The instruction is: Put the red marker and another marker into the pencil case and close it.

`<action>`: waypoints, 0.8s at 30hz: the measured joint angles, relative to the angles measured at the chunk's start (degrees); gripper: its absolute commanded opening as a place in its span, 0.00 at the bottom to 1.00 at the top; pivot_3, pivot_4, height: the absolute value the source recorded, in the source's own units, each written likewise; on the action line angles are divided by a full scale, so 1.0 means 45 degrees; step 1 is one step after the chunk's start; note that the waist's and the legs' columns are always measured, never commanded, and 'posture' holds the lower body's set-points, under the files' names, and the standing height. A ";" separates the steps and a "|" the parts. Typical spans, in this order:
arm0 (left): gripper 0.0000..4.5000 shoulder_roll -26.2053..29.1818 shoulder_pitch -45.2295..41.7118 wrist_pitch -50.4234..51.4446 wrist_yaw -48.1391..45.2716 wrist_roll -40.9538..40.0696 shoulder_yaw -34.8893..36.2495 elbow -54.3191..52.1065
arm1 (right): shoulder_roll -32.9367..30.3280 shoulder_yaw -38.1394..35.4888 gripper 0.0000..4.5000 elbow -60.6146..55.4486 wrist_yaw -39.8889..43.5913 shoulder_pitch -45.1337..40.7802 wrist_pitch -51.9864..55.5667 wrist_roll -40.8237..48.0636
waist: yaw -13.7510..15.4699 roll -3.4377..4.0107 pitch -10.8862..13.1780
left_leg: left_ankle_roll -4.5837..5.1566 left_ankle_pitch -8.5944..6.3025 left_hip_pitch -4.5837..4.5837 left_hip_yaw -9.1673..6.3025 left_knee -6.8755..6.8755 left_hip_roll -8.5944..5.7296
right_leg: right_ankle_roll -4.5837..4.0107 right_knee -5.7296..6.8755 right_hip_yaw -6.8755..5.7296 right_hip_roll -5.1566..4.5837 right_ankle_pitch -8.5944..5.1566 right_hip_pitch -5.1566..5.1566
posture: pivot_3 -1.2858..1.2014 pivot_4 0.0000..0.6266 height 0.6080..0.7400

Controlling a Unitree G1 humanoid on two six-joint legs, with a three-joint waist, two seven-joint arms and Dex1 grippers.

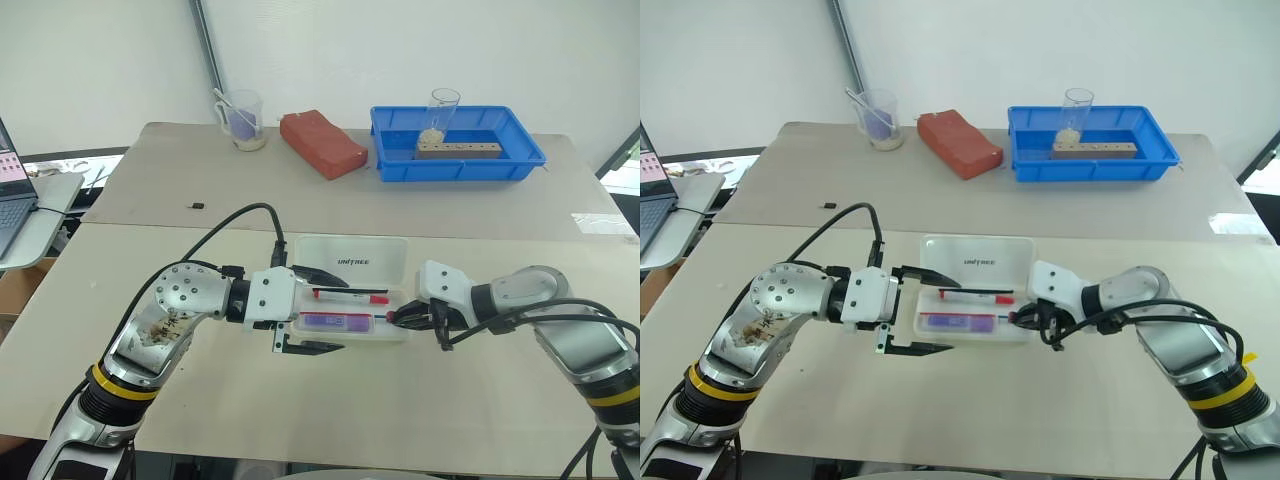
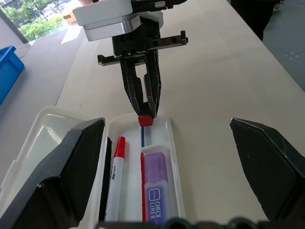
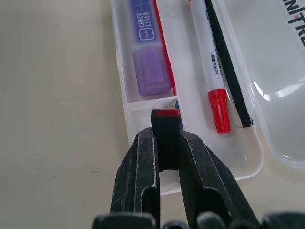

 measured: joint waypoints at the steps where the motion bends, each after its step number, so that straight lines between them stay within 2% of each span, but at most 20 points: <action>1: 1.00 0.0001 0.0004 0.0002 0.0026 0.0006 0.0000 0.0000 | 0.0052 0.0033 0.05 0.0065 0.0003 -0.0025 -0.0009 -0.0031 | -0.0006 0.0000 0.0000 | 0.0000 0.0000 0.0001 0.0000 0.0000 0.0000 | 0.0000 0.0000 0.0000 0.0000 0.0000 0.0000 | 0.52 0.24 1.00; 2: 1.00 0.0000 0.0008 0.0002 0.0047 0.0008 0.0000 -0.0001 | 0.0126 0.0046 0.05 0.0110 -0.0005 -0.0055 -0.0008 -0.0038 | -0.0013 -0.0001 0.0001 | 0.0000 0.0000 0.0001 0.0000 -0.0001 0.0000 | 0.0000 0.0000 0.0000 0.0001 0.0000 0.0000 | 0.52 0.24 1.00; 4: 1.00 0.0001 0.0018 0.0004 0.0086 0.0010 0.0001 -0.0004 | 0.0337 0.0171 0.28 0.0168 -0.0023 -0.0206 -0.0008 -0.0039 | -0.0031 -0.0003 0.0002 | 0.0000 0.0000 0.0002 0.0000 -0.0002 0.0001 | 0.0000 0.0001 0.0000 0.0002 0.0000 0.0000 | 0.52 0.24 1.00; 13: 1.00 0.0052 -0.0023 0.0000 0.0122 0.0018 0.0083 0.0099 | 0.0329 0.0325 0.96 0.0341 0.0074 -0.0257 0.0002 -0.0206 | -0.0021 0.0002 -0.0001 | 0.0000 0.0000 0.0003 -0.0001 -0.0003 0.0001 | -0.0001 0.0001 -0.0001 0.0001 0.0000 0.0000 | 0.52 0.24 1.00; 14: 1.00 0.0053 -0.0120 0.0015 0.0147 0.0015 0.0165 0.0312 | 0.0305 0.0212 0.99 0.0321 0.0064 -0.0244 0.0055 -0.0132 | -0.0019 0.0001 0.0000 | 0.0000 0.0000 0.0002 -0.0001 -0.0002 0.0000 | -0.0001 0.0003 -0.0001 0.0002 0.0000 -0.0001 | 0.52 0.24 1.00; 17: 1.00 -0.0108 -0.0884 0.0440 0.0605 -0.0062 0.0643 0.1268 | 0.0397 -0.0768 0.99 -0.0116 -0.0240 -0.0167 0.0657 0.0576 | 0.0020 -0.0009 0.0007 | 0.0000 0.0000 -0.0001 -0.0005 0.0002 -0.0002 | 0.0002 0.0008 -0.0005 0.0001 -0.0001 0.0000 | 0.52 0.24 1.00; 19: 1.00 -0.0713 -0.1862 0.0880 0.1504 -0.0028 0.1193 0.2700 | 0.1206 -0.2111 0.99 -0.0791 -0.0933 -0.0181 0.1539 0.1674 | 0.0028 -0.0025 0.0011 | 0.0000 0.0000 0.0003 -0.0016 0.0004 -0.0002 | 0.0006 0.0016 -0.0012 0.0005 -0.0002 0.0005 | 0.52 0.24 1.00; 22: 0.81 -0.1957 -0.3440 0.1079 0.3351 0.0332 0.1792 0.5287 | 0.2131 -0.3253 1.00 -0.1971 -0.2098 -0.0311 0.2855 0.3021 | 0.0066 -0.0015 0.0004 | 0.0001 0.0000 -0.0008 -0.0032 0.0006 -0.0014 | 0.0007 0.0017 -0.0015 0.0007 -0.0001 0.0006 | 0.52 0.24 1.00; 24: 0.59 -0.2335 -0.4032 0.1108 0.4172 0.0524 0.2135 0.6511 | 0.2236 -0.3526 1.00 -0.2483 -0.2718 -0.0369 0.3358 0.3281 | 0.0060 -0.0024 0.0010 | 0.0000 0.0000 -0.0017 -0.0034 -0.0002 -0.0014 | 0.0007 0.0013 -0.0013 0.0007 -0.0001 -0.0004 | 0.52 0.24 1.00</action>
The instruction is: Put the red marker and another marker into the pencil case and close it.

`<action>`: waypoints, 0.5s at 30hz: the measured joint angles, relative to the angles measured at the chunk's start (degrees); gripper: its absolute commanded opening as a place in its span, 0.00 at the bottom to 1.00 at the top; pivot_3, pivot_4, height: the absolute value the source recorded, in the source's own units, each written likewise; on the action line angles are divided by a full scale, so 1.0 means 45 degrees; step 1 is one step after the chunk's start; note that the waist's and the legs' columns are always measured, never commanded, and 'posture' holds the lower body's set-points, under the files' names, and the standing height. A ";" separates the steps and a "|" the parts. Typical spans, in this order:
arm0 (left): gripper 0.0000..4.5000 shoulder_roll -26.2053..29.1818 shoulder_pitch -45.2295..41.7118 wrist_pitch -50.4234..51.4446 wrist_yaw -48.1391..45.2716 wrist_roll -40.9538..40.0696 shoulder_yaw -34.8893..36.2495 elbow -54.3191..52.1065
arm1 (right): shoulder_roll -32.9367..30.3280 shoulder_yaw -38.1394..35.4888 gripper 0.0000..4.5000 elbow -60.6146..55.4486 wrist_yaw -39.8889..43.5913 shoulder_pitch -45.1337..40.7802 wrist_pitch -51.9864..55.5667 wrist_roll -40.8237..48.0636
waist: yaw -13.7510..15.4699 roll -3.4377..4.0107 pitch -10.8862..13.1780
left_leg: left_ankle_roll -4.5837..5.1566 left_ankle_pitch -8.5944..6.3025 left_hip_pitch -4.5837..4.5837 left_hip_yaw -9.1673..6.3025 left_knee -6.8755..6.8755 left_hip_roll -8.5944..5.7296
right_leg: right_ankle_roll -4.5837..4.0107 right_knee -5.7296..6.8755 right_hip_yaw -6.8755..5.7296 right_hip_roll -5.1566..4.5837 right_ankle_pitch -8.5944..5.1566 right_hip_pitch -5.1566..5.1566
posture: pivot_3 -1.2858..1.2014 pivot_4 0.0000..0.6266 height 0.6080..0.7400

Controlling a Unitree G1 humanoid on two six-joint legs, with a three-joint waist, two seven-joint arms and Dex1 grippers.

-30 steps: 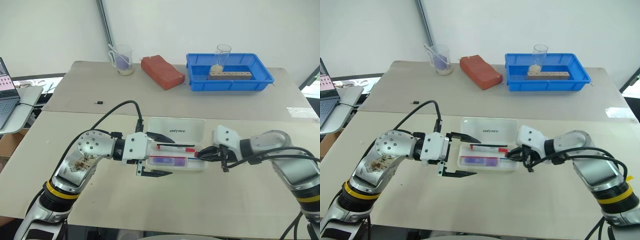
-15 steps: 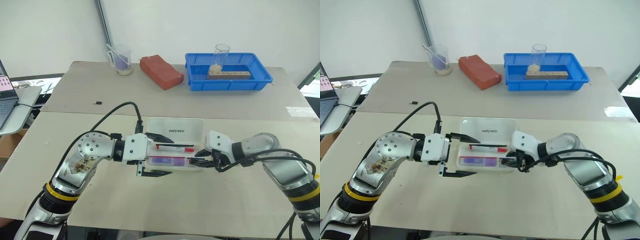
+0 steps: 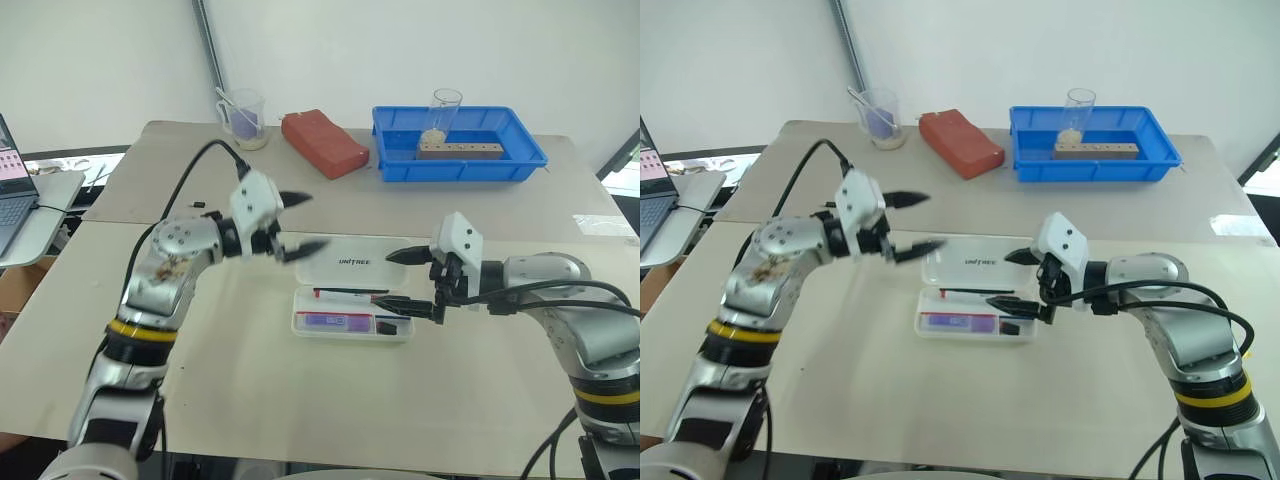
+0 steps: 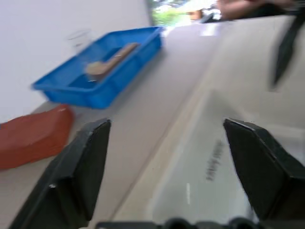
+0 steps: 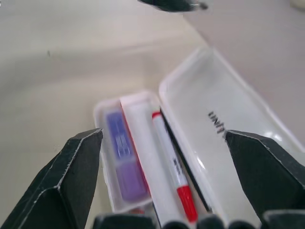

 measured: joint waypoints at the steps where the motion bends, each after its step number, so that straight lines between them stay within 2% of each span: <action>1: 0.50 -0.0106 -0.0154 -0.0001 0.0273 0.0079 0.0094 0.0553 | 0.0044 -0.0170 1.00 -0.0133 -0.0347 -0.0051 0.0302 0.0137 | -0.0012 0.0001 -0.0001 | 0.0000 0.0000 0.0003 0.0001 -0.0002 0.0000 | 0.0000 -0.0001 0.0001 -0.0001 0.0000 0.0000 | 0.52 0.24 1.00; 5: 0.04 -0.0427 -0.1115 0.0063 0.0948 0.0794 0.0031 0.3268 | 0.0306 -0.0588 1.00 -0.0362 -0.1537 -0.1050 0.1353 0.0678 | -0.0097 -0.0001 0.0001 | 0.0000 0.0000 0.0004 -0.0004 -0.0008 0.0001 | -0.0001 0.0023 0.0004 0.0011 0.0000 -0.0019 | 0.52 0.24 1.00; 6: 0.01 -0.0435 -0.1282 0.0058 0.0935 0.0998 -0.0062 0.3805 | 0.0309 -0.0688 1.00 -0.0482 -0.1741 -0.1300 0.1503 0.0814 | -0.0101 -0.0001 0.0001 | 0.0000 0.0000 0.0006 -0.0005 -0.0016 0.0000 | -0.0001 0.0021 0.0004 0.0012 0.0000 -0.0019 | 0.52 0.24 1.00; 10: 0.01 -0.0552 -0.1703 0.0072 0.0519 0.1491 -0.0460 0.5314 | 0.0311 -0.0716 1.00 -0.0769 -0.2295 -0.1564 0.1910 0.1222 | -0.0074 -0.0001 0.0001 | 0.0000 0.0001 -0.0022 -0.0004 -0.0039 -0.0003 | -0.0002 0.0007 0.0003 0.0012 0.0000 -0.0043 | 0.52 0.24 1.00; 15: 0.01 -0.0789 -0.2318 0.0826 -0.0605 0.1654 -0.0937 0.6215 | 0.0293 -0.0672 1.00 -0.0826 -0.2678 -0.1558 0.1993 0.1403 | -0.0025 0.0000 0.0000 | 0.0000 0.0004 -0.0115 -0.0007 -0.0003 -0.0008 | -0.0003 0.0043 0.0005 0.0012 0.0001 -0.0127 | 0.52 0.24 1.00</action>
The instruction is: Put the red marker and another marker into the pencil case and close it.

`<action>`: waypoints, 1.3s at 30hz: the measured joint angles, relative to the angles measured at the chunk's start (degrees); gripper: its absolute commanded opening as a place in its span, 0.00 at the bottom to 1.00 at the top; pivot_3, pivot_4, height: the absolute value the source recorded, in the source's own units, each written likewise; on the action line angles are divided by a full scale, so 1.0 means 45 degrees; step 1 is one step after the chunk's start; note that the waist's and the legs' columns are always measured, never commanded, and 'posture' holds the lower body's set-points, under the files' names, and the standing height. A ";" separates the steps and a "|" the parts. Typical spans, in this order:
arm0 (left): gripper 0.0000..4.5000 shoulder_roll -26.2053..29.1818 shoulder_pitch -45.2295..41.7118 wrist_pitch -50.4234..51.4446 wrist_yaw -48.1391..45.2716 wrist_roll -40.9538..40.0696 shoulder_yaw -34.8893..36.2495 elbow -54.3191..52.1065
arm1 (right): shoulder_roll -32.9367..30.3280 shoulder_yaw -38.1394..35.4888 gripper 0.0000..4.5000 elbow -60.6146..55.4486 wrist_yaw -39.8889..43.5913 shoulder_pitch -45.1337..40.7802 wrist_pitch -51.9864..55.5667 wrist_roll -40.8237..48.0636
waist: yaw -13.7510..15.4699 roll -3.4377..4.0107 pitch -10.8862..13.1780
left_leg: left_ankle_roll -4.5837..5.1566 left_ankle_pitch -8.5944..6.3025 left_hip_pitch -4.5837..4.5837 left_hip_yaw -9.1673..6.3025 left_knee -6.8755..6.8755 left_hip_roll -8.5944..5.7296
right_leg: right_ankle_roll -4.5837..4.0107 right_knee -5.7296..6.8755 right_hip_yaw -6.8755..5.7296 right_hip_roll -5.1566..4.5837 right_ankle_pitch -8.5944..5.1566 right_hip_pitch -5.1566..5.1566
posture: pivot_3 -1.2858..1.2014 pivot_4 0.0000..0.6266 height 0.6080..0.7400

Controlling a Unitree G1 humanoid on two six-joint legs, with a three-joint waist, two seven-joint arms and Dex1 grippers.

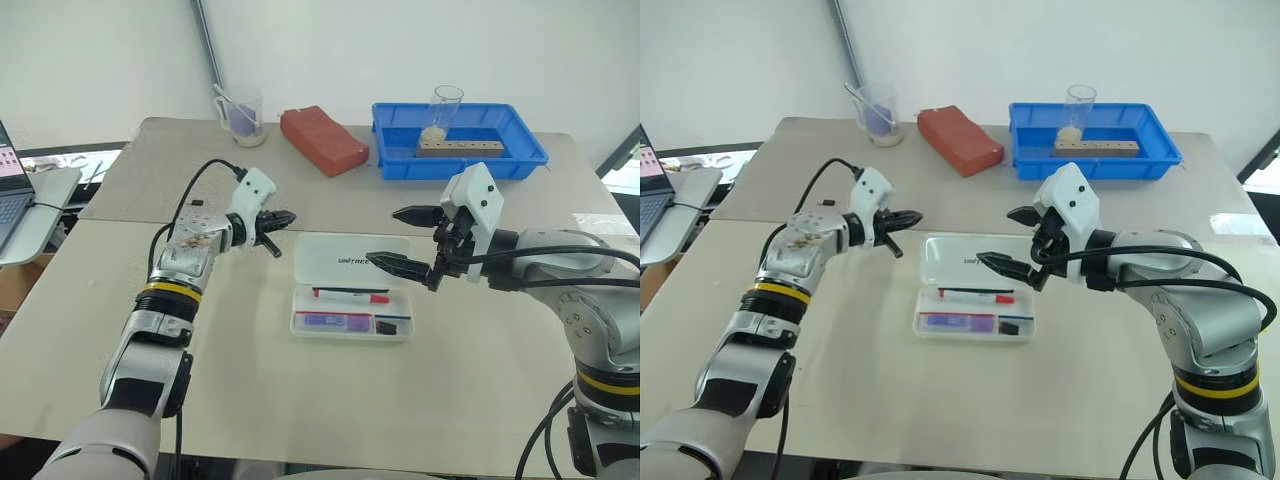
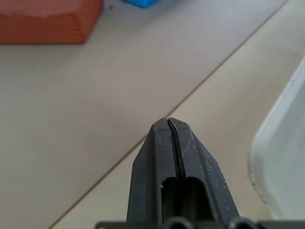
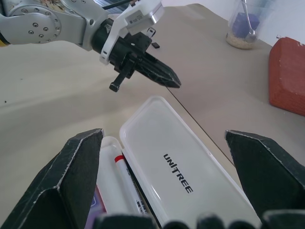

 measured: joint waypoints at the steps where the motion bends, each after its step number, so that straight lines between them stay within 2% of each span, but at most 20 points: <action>1: 0.01 -0.0039 -0.0082 0.0254 -0.0322 -0.0009 -0.0080 0.0018 | -0.0025 0.0018 1.00 0.0002 -0.0013 -0.0001 -0.0001 0.0011 | -0.0006 0.0000 0.0000 | 0.0000 0.0000 -0.0001 0.0000 -0.0001 0.0000 | 0.0000 0.0002 0.0001 0.0001 0.0000 -0.0003 | 0.52 0.24 1.00; 8: 0.01 0.0325 -0.0163 0.1633 -0.2460 -0.0255 -0.0324 -0.0571 | -0.0320 0.0081 1.00 0.0065 0.0044 0.0000 -0.0044 0.0039 | -0.0092 0.0006 -0.0003 | 0.0000 0.0001 -0.0011 -0.0004 -0.0016 0.0009 | -0.0001 0.0011 0.0018 0.0025 0.0000 -0.0033 | 0.52 0.24 1.00; 12: 0.01 0.1158 0.0053 0.2120 -0.4053 -0.0678 -0.0401 -0.2185 | -0.0617 0.0098 1.00 0.0284 0.0342 -0.0021 -0.0228 0.0041 | -0.0092 0.0011 -0.0007 | 0.0000 0.0000 -0.0007 -0.0003 -0.0018 0.0015 | -0.0002 0.0011 0.0022 0.0028 0.0000 -0.0032 | 0.52 0.24 1.00; 17: 0.01 0.1786 0.1293 0.2721 -0.5385 -0.1326 -0.0786 -0.4741 | -0.0932 0.0149 1.00 0.0378 0.0890 -0.0120 -0.0232 0.0255 | -0.0072 0.0018 -0.0010 | 0.0001 0.0001 -0.0005 -0.0001 -0.0016 0.0021 | -0.0004 0.0012 0.0023 0.0028 0.0001 -0.0029 | 0.52 0.24 1.00; 19: 0.01 0.2030 0.1964 0.2788 -0.5651 -0.1433 -0.1194 -0.6018 | -0.1782 0.0270 1.00 0.0186 0.1634 0.0163 -0.0229 0.0542 | -0.0012 0.0021 -0.0010 | 0.0001 0.0001 -0.0005 -0.0003 -0.0012 0.0019 | -0.0005 0.0002 0.0020 0.0025 0.0001 -0.0013 | 0.52 0.24 1.00; 22: 0.01 0.2315 0.2653 0.2352 -0.5660 -0.1042 -0.1962 -0.7065 | -0.2884 0.0748 1.00 -0.0052 0.2509 0.1154 -0.0463 0.0422 | 0.0015 0.0018 -0.0008 | 0.0001 0.0000 0.0001 -0.0004 0.0003 0.0021 | -0.0007 -0.0007 0.0025 0.0024 0.0002 0.0001 | 0.52 0.24 1.00; 25: 0.01 0.2391 0.3095 0.1281 -0.5464 -0.0180 -0.2867 -0.7480 | -0.3420 0.1190 1.00 -0.0025 0.2996 0.1992 -0.1020 0.0014 | -0.0015 0.0019 -0.0009 | 0.0001 0.0001 0.0003 -0.0003 0.0005 0.0020 | -0.0009 -0.0007 0.0031 0.0024 0.0004 -0.0002 | 0.52 0.24 1.00; 30: 0.01 0.2414 0.3335 -0.1312 -0.4711 0.1574 -0.3952 -0.7444 | -0.3787 0.1643 1.00 0.0281 0.3348 0.2900 -0.1999 -0.0753 | -0.0043 0.0009 -0.0015 | 0.0002 0.0001 0.0014 -0.0005 0.0009 0.0020 | -0.0010 -0.0018 0.0031 0.0022 0.0003 0.0022 | 0.52 0.24 1.00; 33: 0.01 0.2347 0.3336 -0.1723 -0.4415 0.1923 -0.4037 -0.7369 | -0.3781 0.1642 1.00 0.0612 0.3338 0.2980 -0.2383 -0.1087 | -0.0047 0.0032 -0.0029 | 0.0003 0.0000 0.0034 0.0000 0.0023 0.0016 | -0.0006 -0.0017 0.0030 0.0013 0.0001 0.0045 | 0.52 0.24 1.00; 36: 0.17 0.2195 0.3350 -0.1604 -0.4369 0.1700 -0.3743 -0.7236 | -0.3699 0.1633 1.00 0.1028 0.3336 0.2981 -0.2665 -0.1241 | -0.0055 0.0029 -0.0026 | 0.0003 0.0000 0.0029 -0.0006 0.0024 0.0021 | 0.0001 -0.0008 0.0023 0.0020 -0.0003 0.0037 | 0.52 0.24 1.00; 39: 0.49 0.2367 0.3351 -0.0902 -0.4452 0.0895 -0.2854 -0.7302 | -0.3640 0.1611 1.00 0.1426 0.3433 0.2867 -0.2796 -0.1250 | -0.0068 0.0033 -0.0027 | 0.0003 0.0000 -0.0002 -0.0004 0.0023 0.0021 | -0.0004 -0.0005 0.0025 0.0023 0.0000 0.0003 | 0.52 0.24 1.00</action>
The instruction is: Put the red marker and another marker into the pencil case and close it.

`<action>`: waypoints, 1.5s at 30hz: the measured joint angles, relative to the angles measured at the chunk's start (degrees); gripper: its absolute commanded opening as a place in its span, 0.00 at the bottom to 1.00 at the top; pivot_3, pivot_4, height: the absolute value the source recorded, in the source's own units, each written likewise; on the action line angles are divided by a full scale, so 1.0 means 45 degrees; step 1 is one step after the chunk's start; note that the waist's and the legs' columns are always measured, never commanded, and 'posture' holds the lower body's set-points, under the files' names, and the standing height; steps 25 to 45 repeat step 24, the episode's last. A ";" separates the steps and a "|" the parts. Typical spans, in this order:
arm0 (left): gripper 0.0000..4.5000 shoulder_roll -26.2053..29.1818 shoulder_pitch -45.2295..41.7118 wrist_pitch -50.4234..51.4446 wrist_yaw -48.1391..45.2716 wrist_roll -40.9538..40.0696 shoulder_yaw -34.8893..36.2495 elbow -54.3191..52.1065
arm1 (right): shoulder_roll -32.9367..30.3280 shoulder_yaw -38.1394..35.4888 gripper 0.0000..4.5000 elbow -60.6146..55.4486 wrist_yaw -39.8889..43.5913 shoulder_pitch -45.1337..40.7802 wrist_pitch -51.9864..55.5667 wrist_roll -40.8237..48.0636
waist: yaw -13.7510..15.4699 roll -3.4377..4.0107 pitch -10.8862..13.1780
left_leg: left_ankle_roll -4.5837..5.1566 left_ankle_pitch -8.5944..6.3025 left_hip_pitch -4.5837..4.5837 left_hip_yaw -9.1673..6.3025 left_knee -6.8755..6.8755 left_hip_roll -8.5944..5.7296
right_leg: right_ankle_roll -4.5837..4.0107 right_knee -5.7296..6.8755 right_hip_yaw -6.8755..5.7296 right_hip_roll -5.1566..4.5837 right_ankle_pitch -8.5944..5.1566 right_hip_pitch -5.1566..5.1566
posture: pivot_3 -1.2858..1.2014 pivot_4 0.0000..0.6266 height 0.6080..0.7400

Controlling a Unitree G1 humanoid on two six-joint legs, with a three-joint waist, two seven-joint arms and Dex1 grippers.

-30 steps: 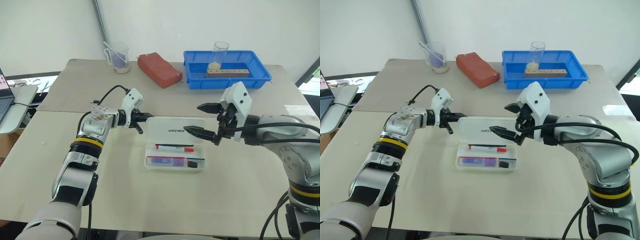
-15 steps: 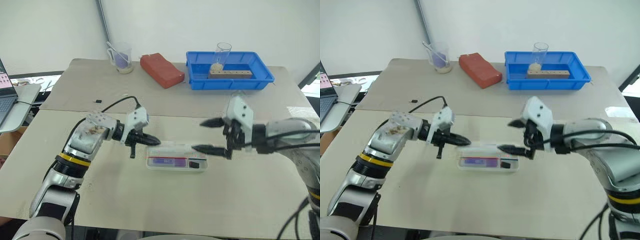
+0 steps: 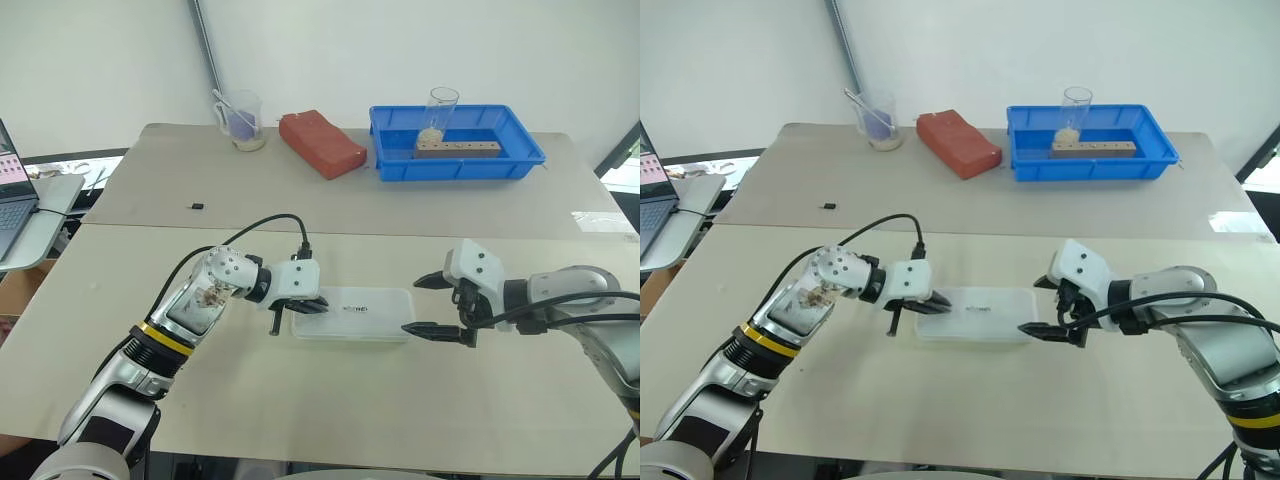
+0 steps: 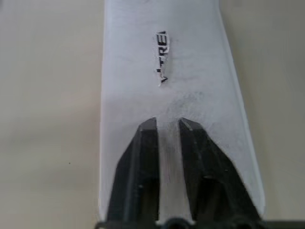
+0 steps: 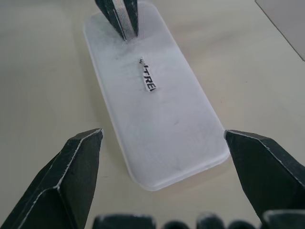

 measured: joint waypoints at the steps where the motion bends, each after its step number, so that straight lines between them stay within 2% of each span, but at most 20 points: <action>1: 0.59 0.0175 0.0000 0.0216 0.0011 -0.0204 0.0387 -0.0091 | -0.0002 -0.0042 1.00 0.0142 0.0098 -0.0038 -0.0117 -0.0023 | -0.0005 -0.0001 0.0002 | 0.0000 0.0000 -0.0002 0.0000 -0.0005 0.0001 | 0.0001 -0.0001 0.0001 0.0002 0.0000 -0.0007 | 0.52 0.24 1.00; 5: 1.00 0.0699 0.0119 0.1197 0.0250 -0.1179 0.1958 -0.0956 | -0.0075 -0.0112 1.00 0.0675 0.0463 -0.0343 -0.0493 -0.0207 | -0.0016 0.0003 0.0001 | 0.0000 0.0000 -0.0002 0.0000 -0.0008 0.0007 | 0.0001 0.0000 0.0004 0.0008 -0.0001 -0.0008 | 0.52 0.24 1.00; 10: 1.00 0.2099 0.1813 0.2025 0.1087 -0.2168 0.4746 -0.2177 | -0.0470 -0.0245 1.00 0.2004 0.0960 -0.0786 -0.1265 -0.0659 | -0.0062 0.0005 0.0003 | 0.0000 0.0000 0.0026 0.0009 -0.0024 0.0021 | -0.0002 0.0001 0.0006 0.0009 -0.0002 -0.0005 | 0.52 0.24 1.00; 14: 1.00 0.2188 0.2661 0.2254 0.2210 -0.2428 0.6011 -0.2738 | -0.0513 -0.0334 1.00 0.2485 0.1034 -0.0788 -0.1564 -0.0826 | 0.0068 0.0004 0.0003 | -0.0002 0.0000 0.0028 0.0018 -0.0015 0.0013 | -0.0003 -0.0002 -0.0011 -0.0018 -0.0001 -0.0023 | 0.52 0.24 1.00; 18: 1.00 0.2713 0.3825 0.2942 0.2706 -0.2872 0.6988 -0.3786 | -0.0517 -0.1138 1.00 0.2557 0.0952 -0.0587 -0.1523 -0.0706 | 0.0047 -0.0004 0.0007 | -0.0002 -0.0001 0.0026 0.0038 -0.0021 0.0011 | -0.0005 -0.0003 -0.0003 -0.0033 0.0000 0.0005 | 0.52 0.24 1.00; 22: 1.00 0.2837 0.4176 0.3153 0.2854 -0.3178 0.7154 -0.4224 | -0.0489 -0.1551 1.00 0.2560 0.0717 -0.0295 -0.1433 -0.0694 | 0.0057 -0.0005 0.0008 | -0.0003 -0.0002 0.0048 0.0040 -0.0023 0.0013 | -0.0008 -0.0004 -0.0008 -0.0036 0.0001 -0.0016 | 0.52 0.24 1.00; 45: 1.00 0.2837 0.4142 0.3177 0.2983 -0.3342 0.7150 -0.4219 | -0.0452 -0.1561 1.00 0.2584 0.0590 -0.0250 -0.1434 -0.0722 | 0.0030 -0.0005 0.0007 | -0.0004 -0.0002 0.0048 0.0042 -0.0025 0.0013 | -0.0009 -0.0004 -0.0004 -0.0035 0.0000 -0.0015 | 0.52 0.24 1.00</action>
